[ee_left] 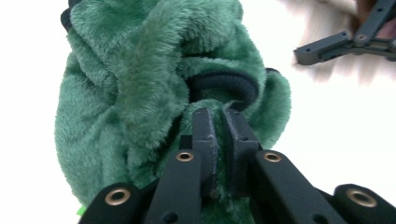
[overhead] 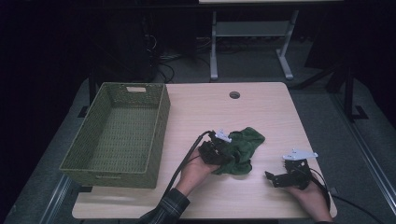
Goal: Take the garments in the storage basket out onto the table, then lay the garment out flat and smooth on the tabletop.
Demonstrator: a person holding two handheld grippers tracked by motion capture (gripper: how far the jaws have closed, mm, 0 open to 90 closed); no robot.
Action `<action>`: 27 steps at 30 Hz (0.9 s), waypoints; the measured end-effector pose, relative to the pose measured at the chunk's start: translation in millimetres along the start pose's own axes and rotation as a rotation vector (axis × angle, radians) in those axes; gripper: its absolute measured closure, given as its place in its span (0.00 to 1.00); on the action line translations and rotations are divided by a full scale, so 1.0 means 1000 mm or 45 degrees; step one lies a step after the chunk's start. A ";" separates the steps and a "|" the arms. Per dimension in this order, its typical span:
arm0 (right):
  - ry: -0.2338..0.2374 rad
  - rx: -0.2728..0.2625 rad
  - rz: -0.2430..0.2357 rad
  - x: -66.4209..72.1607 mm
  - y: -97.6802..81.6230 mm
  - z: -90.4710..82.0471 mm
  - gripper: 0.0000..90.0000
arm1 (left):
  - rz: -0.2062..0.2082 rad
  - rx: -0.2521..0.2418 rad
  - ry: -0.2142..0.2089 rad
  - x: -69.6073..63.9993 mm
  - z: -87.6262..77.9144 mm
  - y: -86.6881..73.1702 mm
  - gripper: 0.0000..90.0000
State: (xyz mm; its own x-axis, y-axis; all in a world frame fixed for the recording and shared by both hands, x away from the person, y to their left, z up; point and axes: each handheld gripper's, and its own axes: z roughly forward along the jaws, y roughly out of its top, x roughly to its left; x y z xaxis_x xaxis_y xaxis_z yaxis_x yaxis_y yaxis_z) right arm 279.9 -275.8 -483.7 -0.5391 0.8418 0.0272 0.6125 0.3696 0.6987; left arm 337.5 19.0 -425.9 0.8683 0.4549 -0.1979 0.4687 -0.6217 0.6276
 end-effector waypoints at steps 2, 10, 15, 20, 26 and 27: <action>-0.001 0.000 0.000 0.000 0.000 0.000 0.00 | 0.011 -0.011 -0.010 -0.001 -0.004 0.000 0.95; 0.049 0.002 0.002 0.004 0.004 -0.005 0.10 | -0.009 -0.100 -0.050 -0.004 -0.021 0.001 0.96; 0.129 -0.107 -0.025 0.016 0.011 -0.017 0.17 | -0.023 -0.125 -0.054 0.001 -0.031 -0.001 0.96; 0.253 -0.142 -0.036 0.027 0.017 -0.018 0.34 | -0.031 -0.141 -0.057 0.005 -0.040 -0.005 0.96; 0.349 -0.070 -0.085 0.042 0.024 -0.003 0.46 | -0.028 -0.162 -0.059 0.007 -0.048 -0.008 0.96; 0.357 -0.062 -0.089 0.044 0.026 -0.002 0.47 | -0.021 -0.161 -0.054 0.007 -0.048 -0.009 0.96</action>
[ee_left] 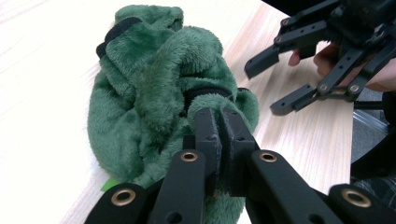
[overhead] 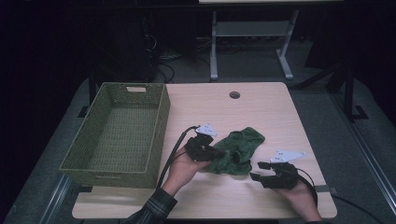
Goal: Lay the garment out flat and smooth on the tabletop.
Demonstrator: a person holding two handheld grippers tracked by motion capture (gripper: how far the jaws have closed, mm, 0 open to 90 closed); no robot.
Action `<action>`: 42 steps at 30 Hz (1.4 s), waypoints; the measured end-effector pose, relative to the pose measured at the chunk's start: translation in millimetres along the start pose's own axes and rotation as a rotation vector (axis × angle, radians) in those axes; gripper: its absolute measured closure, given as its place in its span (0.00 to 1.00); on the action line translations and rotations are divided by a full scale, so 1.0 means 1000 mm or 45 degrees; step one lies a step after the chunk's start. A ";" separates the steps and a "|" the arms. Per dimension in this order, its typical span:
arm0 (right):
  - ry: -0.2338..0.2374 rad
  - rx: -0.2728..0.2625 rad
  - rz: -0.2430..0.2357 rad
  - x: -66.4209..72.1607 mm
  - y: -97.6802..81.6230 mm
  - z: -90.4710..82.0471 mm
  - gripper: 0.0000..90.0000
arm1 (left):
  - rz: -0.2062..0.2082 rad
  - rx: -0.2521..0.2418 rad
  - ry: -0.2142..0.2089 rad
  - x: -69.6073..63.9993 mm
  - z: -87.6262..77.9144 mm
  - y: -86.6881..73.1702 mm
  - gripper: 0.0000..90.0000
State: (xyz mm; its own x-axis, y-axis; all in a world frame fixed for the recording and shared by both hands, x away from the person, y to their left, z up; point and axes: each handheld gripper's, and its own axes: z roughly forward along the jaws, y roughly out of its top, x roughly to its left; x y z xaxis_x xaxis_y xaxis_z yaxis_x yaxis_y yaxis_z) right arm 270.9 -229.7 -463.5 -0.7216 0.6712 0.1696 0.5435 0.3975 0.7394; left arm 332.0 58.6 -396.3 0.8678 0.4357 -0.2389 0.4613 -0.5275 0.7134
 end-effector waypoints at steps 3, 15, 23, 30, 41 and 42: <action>0.014 0.017 -0.004 0.002 0.003 0.007 0.51 | 0.005 -0.009 -0.004 0.001 -0.003 -0.003 0.96; -0.026 0.078 -0.004 0.000 0.006 0.012 0.91 | -0.010 -0.015 0.002 0.008 -0.014 -0.019 0.96; -0.113 0.074 -0.021 -0.008 -0.001 -0.008 0.91 | -0.026 0.027 0.033 0.008 -0.019 -0.042 0.96; -0.177 0.107 0.005 -0.012 -0.012 -0.024 0.91 | -0.082 0.112 0.084 0.013 -0.015 -0.061 0.94; -0.198 0.062 0.026 -0.016 -0.010 -0.032 0.69 | -0.052 0.006 0.177 0.005 -0.050 -0.043 0.79; -0.201 0.051 0.022 -0.016 -0.008 -0.034 0.69 | -0.046 -0.006 0.184 0.003 -0.052 -0.041 0.79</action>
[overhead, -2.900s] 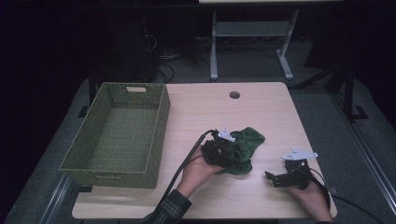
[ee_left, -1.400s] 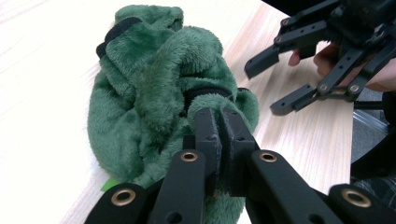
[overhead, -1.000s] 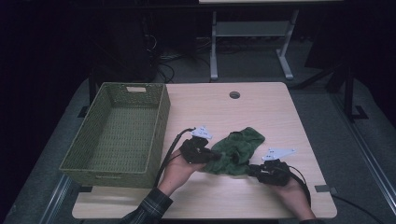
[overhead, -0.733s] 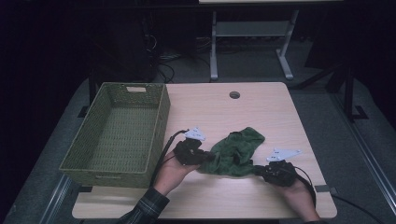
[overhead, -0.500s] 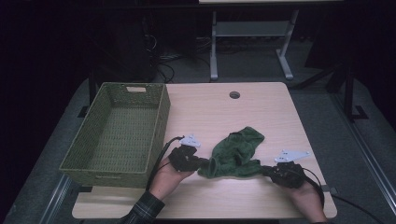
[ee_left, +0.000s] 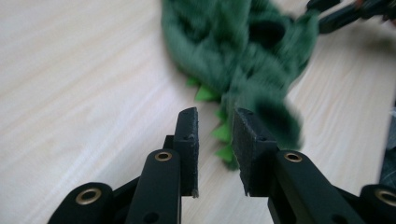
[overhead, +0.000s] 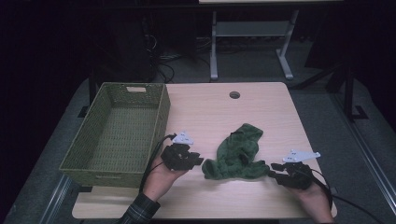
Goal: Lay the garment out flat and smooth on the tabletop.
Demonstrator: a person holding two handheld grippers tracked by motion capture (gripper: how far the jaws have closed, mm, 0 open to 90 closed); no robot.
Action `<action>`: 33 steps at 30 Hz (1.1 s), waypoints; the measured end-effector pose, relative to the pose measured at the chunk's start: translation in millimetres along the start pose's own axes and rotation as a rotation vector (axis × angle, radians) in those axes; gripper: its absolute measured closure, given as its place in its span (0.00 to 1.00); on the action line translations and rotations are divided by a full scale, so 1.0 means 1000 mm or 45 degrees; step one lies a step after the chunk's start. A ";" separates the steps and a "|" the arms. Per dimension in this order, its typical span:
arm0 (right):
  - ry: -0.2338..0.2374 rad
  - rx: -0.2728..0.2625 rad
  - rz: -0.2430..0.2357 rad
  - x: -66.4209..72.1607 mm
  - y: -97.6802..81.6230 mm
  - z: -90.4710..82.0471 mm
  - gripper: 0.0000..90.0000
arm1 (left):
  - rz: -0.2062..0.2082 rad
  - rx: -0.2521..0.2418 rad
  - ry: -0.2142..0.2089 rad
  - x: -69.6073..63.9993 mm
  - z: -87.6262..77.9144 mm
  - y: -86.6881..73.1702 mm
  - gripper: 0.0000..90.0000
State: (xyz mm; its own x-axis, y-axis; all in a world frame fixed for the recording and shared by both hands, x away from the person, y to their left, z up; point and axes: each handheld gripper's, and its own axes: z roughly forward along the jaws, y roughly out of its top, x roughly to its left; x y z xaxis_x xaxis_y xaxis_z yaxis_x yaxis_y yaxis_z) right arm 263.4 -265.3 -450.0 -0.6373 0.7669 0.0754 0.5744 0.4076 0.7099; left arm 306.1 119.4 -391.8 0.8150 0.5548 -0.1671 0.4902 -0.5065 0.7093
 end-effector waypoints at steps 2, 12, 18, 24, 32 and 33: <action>-0.003 -0.030 -0.004 -0.002 0.005 -0.004 0.70 | 0.020 -0.008 -0.009 -0.005 -0.003 0.004 0.81; 0.080 -0.004 -0.071 0.011 0.019 0.010 0.95 | 0.077 0.077 -0.148 -0.035 0.036 0.004 0.94; 0.103 0.066 -0.090 0.017 0.021 0.025 0.97 | 0.076 0.184 -0.114 -0.028 0.058 -0.004 0.96; 0.103 0.115 -0.109 0.016 0.018 0.031 0.97 | 0.031 0.215 -0.068 -0.015 0.061 -0.013 0.98; 0.124 0.143 -0.106 0.014 0.014 0.034 0.98 | 0.049 0.323 0.029 0.000 0.063 -0.019 0.99; 0.123 0.143 -0.105 0.014 0.014 0.034 0.98 | 0.053 0.325 0.030 -0.001 0.063 -0.019 0.99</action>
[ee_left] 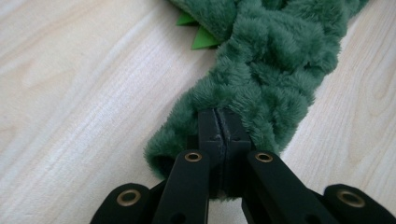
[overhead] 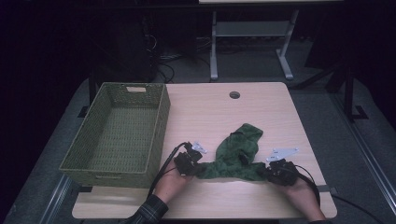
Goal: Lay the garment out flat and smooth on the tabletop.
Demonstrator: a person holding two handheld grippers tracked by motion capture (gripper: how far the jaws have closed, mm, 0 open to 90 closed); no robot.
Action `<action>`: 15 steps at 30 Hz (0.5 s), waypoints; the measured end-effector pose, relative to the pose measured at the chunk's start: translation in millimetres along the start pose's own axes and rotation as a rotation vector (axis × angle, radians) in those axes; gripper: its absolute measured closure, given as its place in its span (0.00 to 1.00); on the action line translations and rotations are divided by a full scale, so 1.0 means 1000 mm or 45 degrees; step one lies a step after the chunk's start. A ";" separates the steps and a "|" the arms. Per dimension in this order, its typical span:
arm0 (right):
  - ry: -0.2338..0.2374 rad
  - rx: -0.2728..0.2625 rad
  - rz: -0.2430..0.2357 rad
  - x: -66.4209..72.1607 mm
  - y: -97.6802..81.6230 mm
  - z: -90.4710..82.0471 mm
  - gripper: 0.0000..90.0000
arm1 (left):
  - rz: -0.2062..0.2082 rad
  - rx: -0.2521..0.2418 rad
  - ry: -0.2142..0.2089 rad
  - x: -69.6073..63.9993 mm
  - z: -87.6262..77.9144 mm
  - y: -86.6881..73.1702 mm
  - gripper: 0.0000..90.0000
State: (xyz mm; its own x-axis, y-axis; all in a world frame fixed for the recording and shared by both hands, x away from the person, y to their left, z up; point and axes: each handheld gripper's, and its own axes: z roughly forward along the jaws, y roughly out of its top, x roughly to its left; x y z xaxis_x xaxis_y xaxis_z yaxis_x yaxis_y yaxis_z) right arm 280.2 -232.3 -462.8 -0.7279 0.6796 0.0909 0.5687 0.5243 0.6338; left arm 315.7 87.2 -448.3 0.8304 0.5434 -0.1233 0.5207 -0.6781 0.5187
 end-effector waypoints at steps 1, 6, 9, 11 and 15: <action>-0.002 0.005 0.001 0.000 0.000 0.000 0.98 | 0.002 0.008 0.000 -0.001 0.000 0.000 0.99; 0.018 0.012 0.020 0.002 -0.006 -0.005 0.99 | -0.008 0.010 -0.045 -0.003 -0.004 -0.009 1.00; 0.049 0.009 0.029 0.004 -0.013 -0.009 0.99 | -0.008 0.008 -0.082 -0.005 -0.006 -0.015 1.00; 0.056 0.020 0.033 0.009 -0.017 -0.013 1.00 | -0.014 -0.001 -0.098 -0.010 -0.006 -0.018 1.00; 0.054 0.023 0.009 0.016 -0.023 -0.018 0.99 | 0.004 0.007 -0.128 -0.016 -0.009 -0.024 0.99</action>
State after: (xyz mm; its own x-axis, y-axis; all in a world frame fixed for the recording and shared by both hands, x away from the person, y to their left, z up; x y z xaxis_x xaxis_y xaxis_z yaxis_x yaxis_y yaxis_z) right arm 248.2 -242.4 -462.3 -0.7389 0.6615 0.1279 0.5806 0.5288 0.6191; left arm 288.4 99.0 -451.1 0.8475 0.4892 -0.2059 0.5190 -0.6827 0.5144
